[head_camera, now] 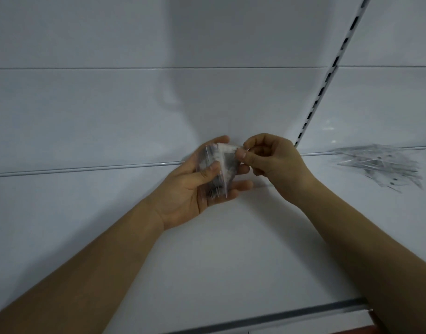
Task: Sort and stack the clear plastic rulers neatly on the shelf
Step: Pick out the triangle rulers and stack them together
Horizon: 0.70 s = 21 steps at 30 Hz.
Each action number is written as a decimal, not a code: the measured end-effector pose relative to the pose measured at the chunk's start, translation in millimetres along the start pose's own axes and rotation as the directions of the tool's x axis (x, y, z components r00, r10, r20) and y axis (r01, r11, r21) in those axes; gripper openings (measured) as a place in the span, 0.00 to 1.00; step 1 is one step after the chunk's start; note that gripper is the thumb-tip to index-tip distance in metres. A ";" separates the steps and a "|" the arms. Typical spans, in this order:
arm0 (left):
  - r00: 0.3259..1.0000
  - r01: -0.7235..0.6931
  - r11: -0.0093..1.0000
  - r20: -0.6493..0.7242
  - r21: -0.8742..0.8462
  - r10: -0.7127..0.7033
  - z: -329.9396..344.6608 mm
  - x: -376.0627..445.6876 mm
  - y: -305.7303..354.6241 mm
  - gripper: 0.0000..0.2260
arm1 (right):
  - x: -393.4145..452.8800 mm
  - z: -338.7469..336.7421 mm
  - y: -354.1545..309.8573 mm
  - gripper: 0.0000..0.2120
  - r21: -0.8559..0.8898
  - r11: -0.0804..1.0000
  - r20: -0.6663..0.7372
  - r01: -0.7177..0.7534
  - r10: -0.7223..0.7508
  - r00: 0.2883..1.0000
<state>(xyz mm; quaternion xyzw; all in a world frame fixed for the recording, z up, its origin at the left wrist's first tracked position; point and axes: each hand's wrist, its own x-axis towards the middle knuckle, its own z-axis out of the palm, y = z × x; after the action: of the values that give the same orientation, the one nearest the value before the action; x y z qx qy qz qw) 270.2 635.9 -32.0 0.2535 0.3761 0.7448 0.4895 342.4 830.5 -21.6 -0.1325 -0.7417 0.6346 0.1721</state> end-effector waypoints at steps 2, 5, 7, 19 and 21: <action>1.000 0.007 1.000 0.008 0.005 -0.007 0.8 -1.3 0.5 0.21 | -0.3 -2.1 2.7 0.15 -0.008 0.999 0.016 -0.033 0.033 0.999; 1.000 0.018 0.993 -0.026 0.112 -0.016 1.2 -3.0 -2.2 0.22 | 3.8 -7.8 6.2 0.22 -0.218 0.975 0.025 -0.039 0.045 0.999; 0.997 0.009 0.994 -0.074 0.112 0.000 2.5 -2.5 -3.1 0.22 | 10.2 -23.0 4.2 0.16 -0.399 0.916 0.056 0.035 -0.014 0.998; 0.975 0.095 0.995 -0.205 0.029 -0.087 7.6 -5.1 0.2 0.24 | 22.1 -53.4 20.7 0.40 -0.846 0.500 0.244 0.183 0.058 0.968; 0.974 0.096 0.995 -0.212 0.039 -0.085 8.3 -5.0 -1.6 0.24 | 21.7 -50.8 21.5 0.41 -0.850 0.506 0.211 0.150 0.065 0.975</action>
<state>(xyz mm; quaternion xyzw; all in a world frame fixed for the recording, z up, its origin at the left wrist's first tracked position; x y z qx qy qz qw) 279.2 634.3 -28.4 0.1680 0.4551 0.7348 0.4740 343.8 888.5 -34.1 -0.1125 -0.9755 0.1881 0.0179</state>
